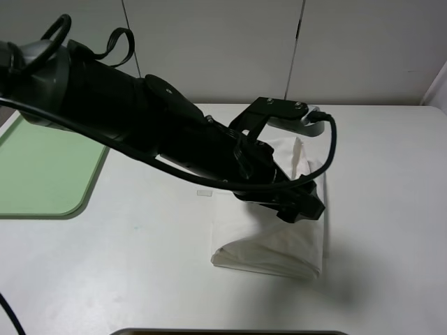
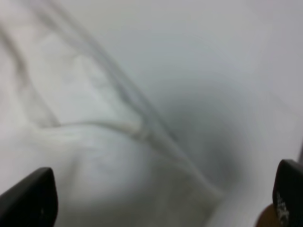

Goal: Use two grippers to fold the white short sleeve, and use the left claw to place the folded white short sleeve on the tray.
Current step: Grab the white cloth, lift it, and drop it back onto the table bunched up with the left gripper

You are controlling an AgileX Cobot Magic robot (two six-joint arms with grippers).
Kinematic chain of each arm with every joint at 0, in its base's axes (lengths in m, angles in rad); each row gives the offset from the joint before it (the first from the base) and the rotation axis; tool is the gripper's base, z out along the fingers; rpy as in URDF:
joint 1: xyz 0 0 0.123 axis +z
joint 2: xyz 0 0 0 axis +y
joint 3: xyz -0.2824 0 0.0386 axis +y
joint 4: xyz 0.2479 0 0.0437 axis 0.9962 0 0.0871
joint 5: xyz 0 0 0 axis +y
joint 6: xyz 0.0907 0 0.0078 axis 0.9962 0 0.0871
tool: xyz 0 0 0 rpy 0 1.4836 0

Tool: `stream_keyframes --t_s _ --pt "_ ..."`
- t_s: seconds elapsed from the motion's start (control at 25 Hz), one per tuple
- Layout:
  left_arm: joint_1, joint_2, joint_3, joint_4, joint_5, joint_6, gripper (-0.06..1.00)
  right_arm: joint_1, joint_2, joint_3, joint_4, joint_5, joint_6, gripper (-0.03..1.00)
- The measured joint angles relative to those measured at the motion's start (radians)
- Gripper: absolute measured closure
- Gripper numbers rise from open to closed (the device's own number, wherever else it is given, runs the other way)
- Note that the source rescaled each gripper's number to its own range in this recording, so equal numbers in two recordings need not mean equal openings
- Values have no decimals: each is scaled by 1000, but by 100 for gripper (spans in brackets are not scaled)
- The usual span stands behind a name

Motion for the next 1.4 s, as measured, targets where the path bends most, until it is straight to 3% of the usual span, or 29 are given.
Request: stream_keyframes --t_s 0.24,0.84,1.16,1.4 --pt "20 13 20 73 -9 -58 6 0 0 0 0 0 0 -3" --pt "-101 149 -31 17 13 -50 7 0 0 0 4 0 0 -3" --pt "-103 116 -31 17 15 -52 7 0 0 0 4 0 0 -3" --pt "-62 23 -31 27 25 -105 7 0 0 0 10 0 0 -3"
